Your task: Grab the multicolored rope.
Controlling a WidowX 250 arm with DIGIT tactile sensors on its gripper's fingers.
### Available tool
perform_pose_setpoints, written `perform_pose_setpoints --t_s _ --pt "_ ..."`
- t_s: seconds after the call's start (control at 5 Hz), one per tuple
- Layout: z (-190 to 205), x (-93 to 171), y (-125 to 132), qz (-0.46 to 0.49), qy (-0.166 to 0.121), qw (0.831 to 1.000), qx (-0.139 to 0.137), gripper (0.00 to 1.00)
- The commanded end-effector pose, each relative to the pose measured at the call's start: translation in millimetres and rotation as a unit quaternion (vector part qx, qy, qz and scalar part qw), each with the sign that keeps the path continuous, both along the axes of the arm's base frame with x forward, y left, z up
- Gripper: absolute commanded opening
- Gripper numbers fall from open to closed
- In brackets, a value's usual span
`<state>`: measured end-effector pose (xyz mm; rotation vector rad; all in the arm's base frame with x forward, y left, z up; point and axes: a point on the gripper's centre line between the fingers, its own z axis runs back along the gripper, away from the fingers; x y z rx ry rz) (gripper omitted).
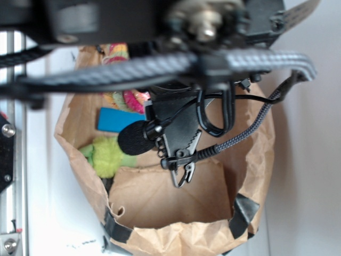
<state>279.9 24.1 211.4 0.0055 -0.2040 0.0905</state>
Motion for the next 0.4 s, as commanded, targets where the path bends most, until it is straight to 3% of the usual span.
perform_pose_setpoints --t_s 0.0,0.2 --pt "14.5 12.8 -0.8 -0.005 -0.03 0.999 0.021 0.0" --pt "14.5 13.9 -3.2 -0.023 -0.044 0.998 0.046 0.0"
